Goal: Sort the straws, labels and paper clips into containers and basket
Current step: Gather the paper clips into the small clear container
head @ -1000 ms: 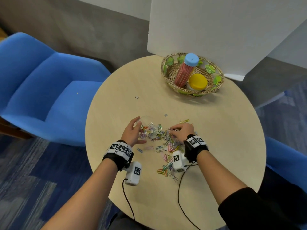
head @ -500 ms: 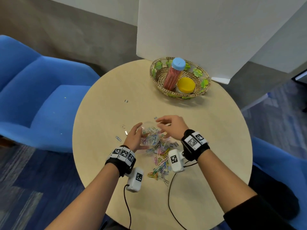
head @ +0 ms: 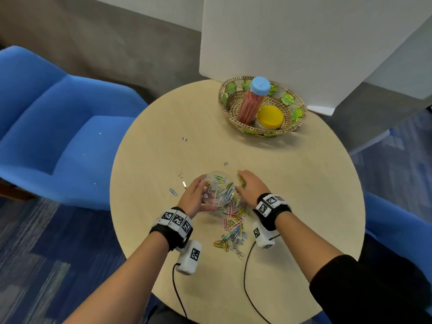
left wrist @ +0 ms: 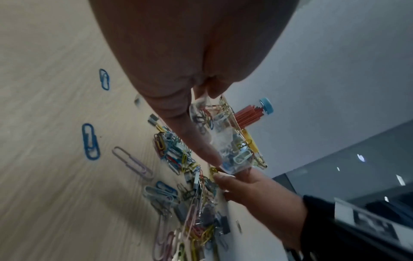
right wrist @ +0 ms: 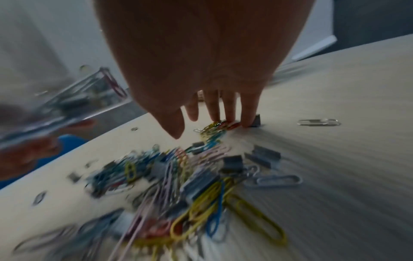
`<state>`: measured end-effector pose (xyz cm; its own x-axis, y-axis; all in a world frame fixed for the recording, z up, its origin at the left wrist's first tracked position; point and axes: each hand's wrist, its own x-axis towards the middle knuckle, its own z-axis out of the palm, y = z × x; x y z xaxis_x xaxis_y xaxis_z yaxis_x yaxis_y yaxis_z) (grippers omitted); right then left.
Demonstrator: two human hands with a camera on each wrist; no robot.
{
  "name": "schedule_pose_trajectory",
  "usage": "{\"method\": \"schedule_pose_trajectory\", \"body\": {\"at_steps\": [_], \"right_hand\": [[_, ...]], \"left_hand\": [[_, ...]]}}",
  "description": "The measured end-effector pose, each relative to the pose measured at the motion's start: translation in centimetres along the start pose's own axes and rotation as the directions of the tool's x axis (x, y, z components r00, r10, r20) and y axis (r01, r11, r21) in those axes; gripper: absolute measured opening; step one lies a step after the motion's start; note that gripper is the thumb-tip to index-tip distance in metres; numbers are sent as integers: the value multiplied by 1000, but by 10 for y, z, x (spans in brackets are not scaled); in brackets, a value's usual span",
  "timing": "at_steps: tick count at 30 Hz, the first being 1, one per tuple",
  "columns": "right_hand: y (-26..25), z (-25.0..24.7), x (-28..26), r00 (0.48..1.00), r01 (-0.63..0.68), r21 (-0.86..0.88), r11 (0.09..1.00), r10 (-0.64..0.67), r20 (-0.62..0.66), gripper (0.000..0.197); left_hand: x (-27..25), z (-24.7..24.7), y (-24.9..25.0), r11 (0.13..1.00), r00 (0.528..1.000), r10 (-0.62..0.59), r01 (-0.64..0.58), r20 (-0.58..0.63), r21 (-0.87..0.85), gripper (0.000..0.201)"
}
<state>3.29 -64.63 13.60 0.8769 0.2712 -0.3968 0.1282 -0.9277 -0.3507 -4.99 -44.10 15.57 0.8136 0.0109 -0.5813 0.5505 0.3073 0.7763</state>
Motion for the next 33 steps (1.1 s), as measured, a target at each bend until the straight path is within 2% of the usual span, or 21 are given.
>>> {"method": "schedule_pose_trajectory", "body": {"at_steps": [3,6,8,10,13,15,17,19,22,24,27,29,31,33], "right_hand": [[-11,5,-14,993,101,-78,992,-96,71,75],[-13,8,-31,970,210,-233,950,-172,174,93],[-14,12,-38,958,273,-327,905,-224,180,87],[-14,16,-39,962,273,-322,907,-247,118,68],[-18,20,-35,970,241,-248,938,-239,35,44],[-23,19,-33,978,209,-200,957,-210,14,32],[-26,17,-31,989,143,-115,983,-146,-20,26],[-25,14,-30,996,45,40,998,-42,-74,21],[-19,1,-29,982,-110,352,929,157,-107,11],[-19,-15,-30,969,-104,531,841,205,-136,14],[-30,-39,-35,968,-5,711,703,181,-173,15],[-42,-47,-36,977,51,745,665,122,-176,16],[-54,-48,-34,985,82,745,662,58,-160,15],[-64,-44,-32,991,101,686,721,-9,-136,14]], "left_hand": [[2,-2,0,998,997,9,-13,-71,-54,30],[6,-8,1,996,990,26,-37,-141,-77,29],[8,-11,1,999,991,48,-51,-128,-20,34],[11,-15,4,997,988,76,-78,-131,-5,41],[13,-21,13,993,976,90,-104,-199,-61,41],[12,-23,15,993,977,99,-109,-190,-47,41],[11,-22,14,993,978,106,-114,-181,-34,42],[11,-23,12,993,980,85,-98,-180,-62,40],[10,-23,7,994,983,53,-69,-177,-86,38],[10,-21,2,995,984,33,-49,-173,-89,38],[12,-16,-6,995,987,3,-19,-162,-97,38],[13,-11,-8,997,990,-11,-1,-140,-81,38],[13,-4,-9,998,993,-22,14,-115,-66,37],[12,2,-9,998,995,-24,18,-94,-67,37]]}}
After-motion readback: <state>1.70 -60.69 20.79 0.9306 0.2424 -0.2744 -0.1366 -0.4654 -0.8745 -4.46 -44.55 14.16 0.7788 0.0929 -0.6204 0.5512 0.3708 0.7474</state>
